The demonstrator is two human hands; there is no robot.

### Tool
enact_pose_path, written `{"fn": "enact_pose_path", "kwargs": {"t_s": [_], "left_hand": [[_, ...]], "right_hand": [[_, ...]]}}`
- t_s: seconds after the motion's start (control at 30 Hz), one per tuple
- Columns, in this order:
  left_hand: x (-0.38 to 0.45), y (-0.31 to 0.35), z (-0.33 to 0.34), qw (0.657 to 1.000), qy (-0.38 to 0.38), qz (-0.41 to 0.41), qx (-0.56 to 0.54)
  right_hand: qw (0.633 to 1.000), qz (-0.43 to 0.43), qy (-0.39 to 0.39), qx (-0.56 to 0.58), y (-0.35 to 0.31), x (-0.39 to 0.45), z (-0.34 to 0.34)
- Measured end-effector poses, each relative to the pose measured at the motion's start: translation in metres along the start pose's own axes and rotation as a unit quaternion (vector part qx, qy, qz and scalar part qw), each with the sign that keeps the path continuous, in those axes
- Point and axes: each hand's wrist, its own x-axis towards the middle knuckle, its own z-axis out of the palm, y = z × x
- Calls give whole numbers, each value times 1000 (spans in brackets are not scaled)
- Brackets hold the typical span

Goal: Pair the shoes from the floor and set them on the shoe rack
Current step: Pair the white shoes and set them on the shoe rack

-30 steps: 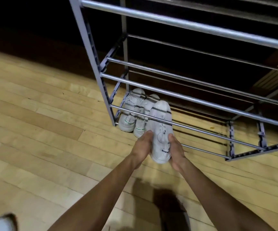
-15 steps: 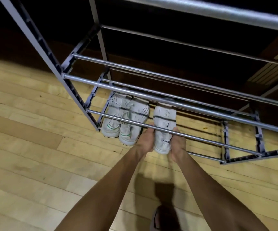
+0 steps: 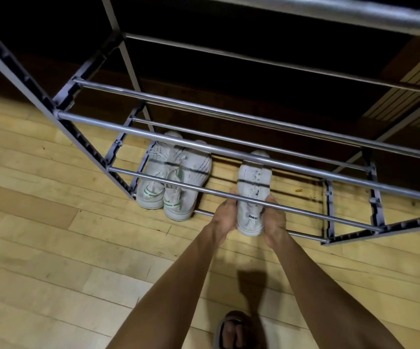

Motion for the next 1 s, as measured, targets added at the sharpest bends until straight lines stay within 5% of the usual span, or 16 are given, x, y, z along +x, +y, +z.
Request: {"fn": "enact_pose_path", "kwargs": {"t_s": [0.33, 0.57, 0.73, 1.0], "left_hand": [[6, -4, -3, 1000, 0, -12, -4], [-4, -3, -8, 1000, -14, 4, 6], [-30, -15, -40, 995, -5, 23, 97], [-97, -13, -110, 994, 73, 74, -32]], "right_hand": [[950, -41, 86, -296, 6, 4, -4], [931, -56, 43, -357, 2, -4, -8], [898, -137, 150, -390, 12, -15, -6], [863, -198, 6, -464, 38, -76, 39]]}}
